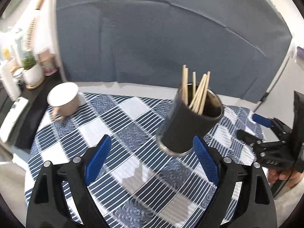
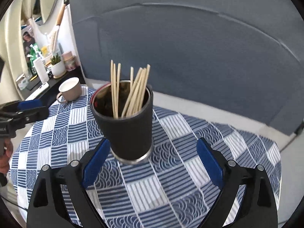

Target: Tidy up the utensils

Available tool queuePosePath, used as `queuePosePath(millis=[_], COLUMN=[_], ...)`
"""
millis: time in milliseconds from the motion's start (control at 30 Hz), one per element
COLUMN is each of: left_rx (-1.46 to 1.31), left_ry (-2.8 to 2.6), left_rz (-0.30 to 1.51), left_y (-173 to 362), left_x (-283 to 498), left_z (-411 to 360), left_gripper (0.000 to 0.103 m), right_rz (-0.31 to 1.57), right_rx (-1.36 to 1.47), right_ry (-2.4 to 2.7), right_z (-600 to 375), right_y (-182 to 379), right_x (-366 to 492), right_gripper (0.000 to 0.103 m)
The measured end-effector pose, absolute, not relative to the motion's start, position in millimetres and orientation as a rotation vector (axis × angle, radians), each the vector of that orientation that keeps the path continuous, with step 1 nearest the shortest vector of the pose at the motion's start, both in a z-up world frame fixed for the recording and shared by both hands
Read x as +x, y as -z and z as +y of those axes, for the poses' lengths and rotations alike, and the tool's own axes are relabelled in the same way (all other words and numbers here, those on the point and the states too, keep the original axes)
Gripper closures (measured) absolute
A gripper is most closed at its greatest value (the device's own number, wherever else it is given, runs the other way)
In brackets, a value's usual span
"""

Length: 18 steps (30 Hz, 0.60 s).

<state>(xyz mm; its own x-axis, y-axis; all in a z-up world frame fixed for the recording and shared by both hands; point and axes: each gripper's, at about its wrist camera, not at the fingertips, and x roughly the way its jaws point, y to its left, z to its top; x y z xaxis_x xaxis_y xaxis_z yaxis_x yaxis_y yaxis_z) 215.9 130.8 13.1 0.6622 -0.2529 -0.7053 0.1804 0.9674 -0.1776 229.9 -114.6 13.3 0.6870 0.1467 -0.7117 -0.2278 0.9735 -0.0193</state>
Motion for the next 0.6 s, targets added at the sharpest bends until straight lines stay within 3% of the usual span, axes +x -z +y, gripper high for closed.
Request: queuePosePath(millis=[200,600], left_rx=[-0.099,-0.140], left_ry=[0.157,0.015], left_rz=[0.793,0.776], left_y=[-15.7,-43.1], left_x=[160.6,42.1], left_z=[133.0,83.4], left_gripper=[0.009,0.008], right_rz=[0.823,0.808], right_rx=[-0.072,-0.052], right_ry=[-0.201,-0.218], right_z=[-136.4,-188.0], right_y=[-9.3,-27.9], right_x=[187.5,84.5], right_gripper=[0.012,0.009])
